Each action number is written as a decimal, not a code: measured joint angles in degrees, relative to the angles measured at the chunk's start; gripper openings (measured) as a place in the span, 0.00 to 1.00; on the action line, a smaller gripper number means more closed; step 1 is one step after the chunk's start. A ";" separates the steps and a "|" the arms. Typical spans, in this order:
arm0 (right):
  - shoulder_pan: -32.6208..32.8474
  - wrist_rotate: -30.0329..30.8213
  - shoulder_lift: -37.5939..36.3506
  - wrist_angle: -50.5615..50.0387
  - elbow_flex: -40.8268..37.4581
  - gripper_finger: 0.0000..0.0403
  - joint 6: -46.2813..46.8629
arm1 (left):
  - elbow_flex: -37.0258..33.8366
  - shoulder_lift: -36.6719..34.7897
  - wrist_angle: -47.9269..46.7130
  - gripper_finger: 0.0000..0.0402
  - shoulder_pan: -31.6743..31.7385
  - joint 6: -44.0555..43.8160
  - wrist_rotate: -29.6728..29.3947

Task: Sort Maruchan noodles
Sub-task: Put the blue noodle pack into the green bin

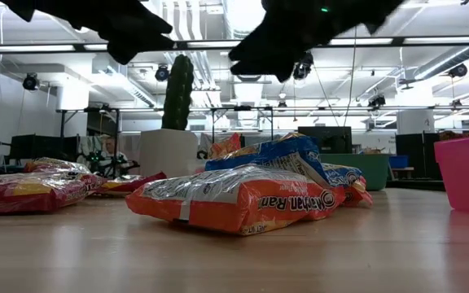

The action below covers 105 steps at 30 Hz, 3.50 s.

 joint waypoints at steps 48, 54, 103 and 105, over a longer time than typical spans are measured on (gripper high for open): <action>-0.18 13.05 -1.28 -17.40 -9.44 0.50 37.20 | 7.62 30.71 14.74 0.41 -5.39 3.94 0.46; -2.32 11.49 -1.61 -27.92 -3.72 0.50 37.50 | 8.24 31.33 13.83 0.41 -7.00 1.59 0.44; 5.37 13.23 6.65 -19.61 -2.56 0.50 -1.91 | -3.88 31.34 25.00 0.41 -8.46 0.52 -6.73; 5.37 13.29 6.82 -19.67 -1.97 0.50 -2.02 | -3.89 31.34 24.96 0.41 -8.46 0.52 -6.73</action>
